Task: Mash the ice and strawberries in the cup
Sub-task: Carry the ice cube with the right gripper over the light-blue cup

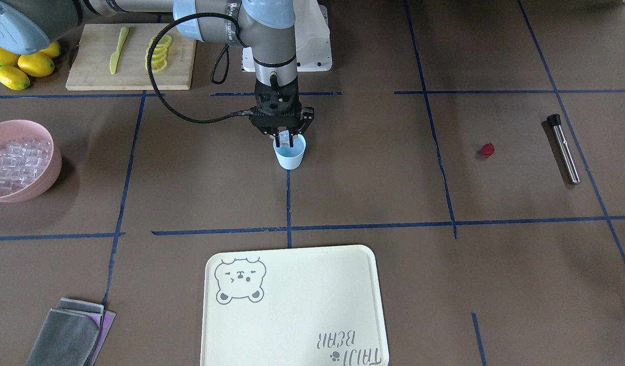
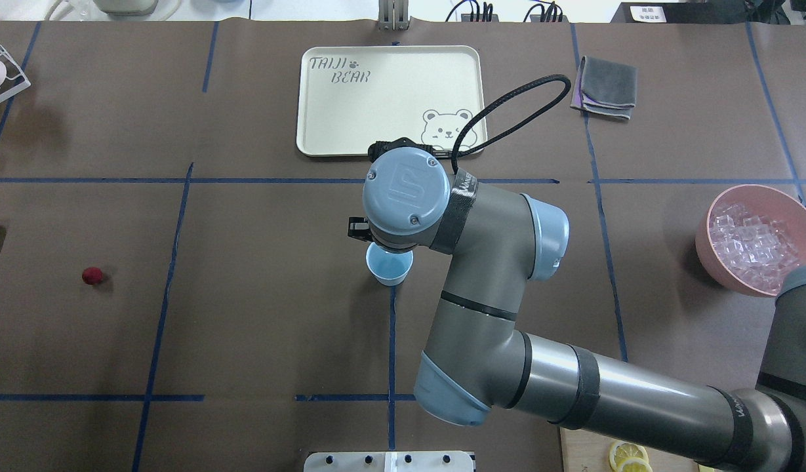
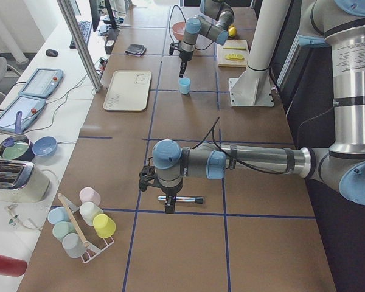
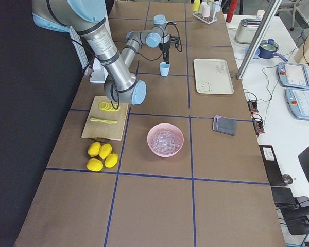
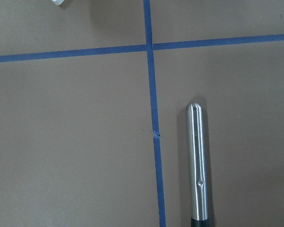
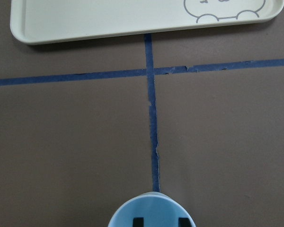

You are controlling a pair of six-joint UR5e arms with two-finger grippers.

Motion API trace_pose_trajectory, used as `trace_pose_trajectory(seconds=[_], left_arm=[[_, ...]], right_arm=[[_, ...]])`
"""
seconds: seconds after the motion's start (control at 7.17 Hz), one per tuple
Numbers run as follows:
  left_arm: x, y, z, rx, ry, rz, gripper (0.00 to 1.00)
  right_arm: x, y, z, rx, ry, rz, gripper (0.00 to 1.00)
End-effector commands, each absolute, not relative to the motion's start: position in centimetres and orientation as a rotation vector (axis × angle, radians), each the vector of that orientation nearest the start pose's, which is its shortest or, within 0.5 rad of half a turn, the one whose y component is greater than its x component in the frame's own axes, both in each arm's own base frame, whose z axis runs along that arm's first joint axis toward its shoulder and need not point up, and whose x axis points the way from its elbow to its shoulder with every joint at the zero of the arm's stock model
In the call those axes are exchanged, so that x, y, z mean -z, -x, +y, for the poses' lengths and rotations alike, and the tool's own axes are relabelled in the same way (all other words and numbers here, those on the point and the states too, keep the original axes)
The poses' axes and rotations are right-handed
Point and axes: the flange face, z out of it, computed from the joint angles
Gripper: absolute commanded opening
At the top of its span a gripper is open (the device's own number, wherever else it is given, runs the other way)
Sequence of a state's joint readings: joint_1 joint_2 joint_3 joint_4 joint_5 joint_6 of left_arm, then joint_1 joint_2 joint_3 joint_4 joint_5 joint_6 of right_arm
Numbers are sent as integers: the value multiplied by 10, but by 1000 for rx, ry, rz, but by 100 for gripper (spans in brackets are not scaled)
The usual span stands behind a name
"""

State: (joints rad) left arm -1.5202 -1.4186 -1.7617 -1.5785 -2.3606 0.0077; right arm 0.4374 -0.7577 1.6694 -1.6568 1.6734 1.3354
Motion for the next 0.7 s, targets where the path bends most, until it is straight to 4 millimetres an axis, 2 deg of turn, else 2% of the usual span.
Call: trace_pose_trajectory(seconds=[0.0, 0.14, 0.42, 0.56], left_arm=[[-634, 41, -432, -72, -24, 791, 100], [-634, 41, -432, -72, -24, 791, 100], [-634, 41, -432, -72, -22, 791, 100], [-634, 41, -432, -72, -22, 791, 100]], right_arm=[[-142, 582, -397, -144, -180, -799, 48], [-140, 583, -395, -144, -193, -801, 98], [-140, 583, -395, -144, -194, -803, 99], [-135, 573, -399, -143, -203, -814, 99]])
